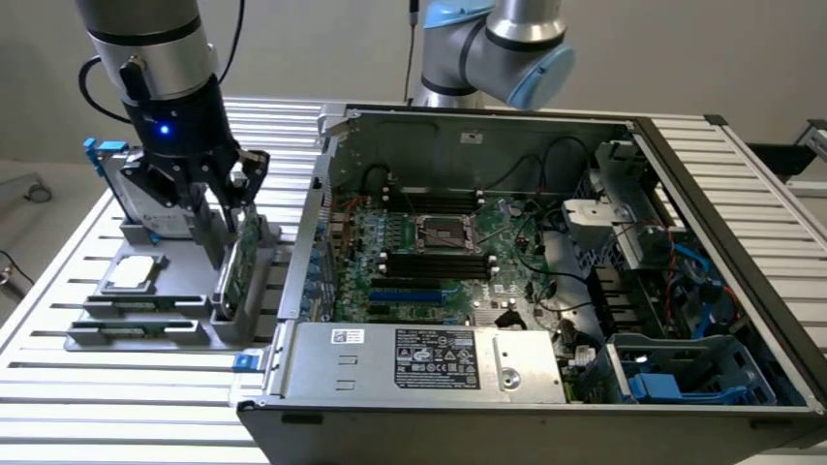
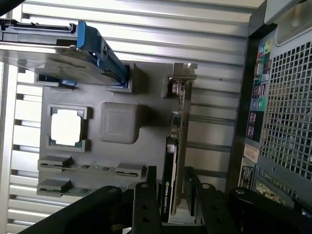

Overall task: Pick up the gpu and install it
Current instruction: 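Pick up the gpu and move the gpu toward the slot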

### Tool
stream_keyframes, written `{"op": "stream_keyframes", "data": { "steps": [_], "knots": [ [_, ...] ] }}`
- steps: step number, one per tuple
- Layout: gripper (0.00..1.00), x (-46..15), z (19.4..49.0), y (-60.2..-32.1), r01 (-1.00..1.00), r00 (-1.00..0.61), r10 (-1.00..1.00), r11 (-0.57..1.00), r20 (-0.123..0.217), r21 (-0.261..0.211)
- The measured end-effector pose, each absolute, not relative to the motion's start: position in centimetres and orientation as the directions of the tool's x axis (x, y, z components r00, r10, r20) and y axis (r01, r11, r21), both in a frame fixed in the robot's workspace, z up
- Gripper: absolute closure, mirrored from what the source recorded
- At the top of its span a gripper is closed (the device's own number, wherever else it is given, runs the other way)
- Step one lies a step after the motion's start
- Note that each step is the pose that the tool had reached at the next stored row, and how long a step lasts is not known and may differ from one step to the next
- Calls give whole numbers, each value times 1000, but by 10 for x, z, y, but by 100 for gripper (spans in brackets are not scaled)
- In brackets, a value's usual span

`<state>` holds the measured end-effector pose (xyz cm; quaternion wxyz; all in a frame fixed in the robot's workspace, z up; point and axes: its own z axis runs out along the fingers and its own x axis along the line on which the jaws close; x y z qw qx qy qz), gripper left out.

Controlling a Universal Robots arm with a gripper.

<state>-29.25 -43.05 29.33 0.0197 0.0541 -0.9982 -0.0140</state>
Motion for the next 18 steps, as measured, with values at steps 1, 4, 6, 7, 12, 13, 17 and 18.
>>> {"op": "stream_keyframes", "data": {
  "steps": [1,4,6,7,12,13,17,18],
  "knots": [
    [64,-293,291,-430,-108,-993,-109,994,37,30],
    [64,-293,286,-430,-108,-993,-109,994,36,30],
    [64,-293,282,-430,-108,-993,-109,994,35,30],
    [64,-293,281,-430,-108,-993,-109,994,35,30],
    [64,-292,272,-430,-108,-994,-109,994,31,29],
    [64,-292,270,-430,-108,-994,-109,994,29,29],
    [64,-292,264,-430,-108,-994,-109,994,19,28],
    [64,-292,263,-430,-108,-994,-109,994,16,27]
  ]
}}
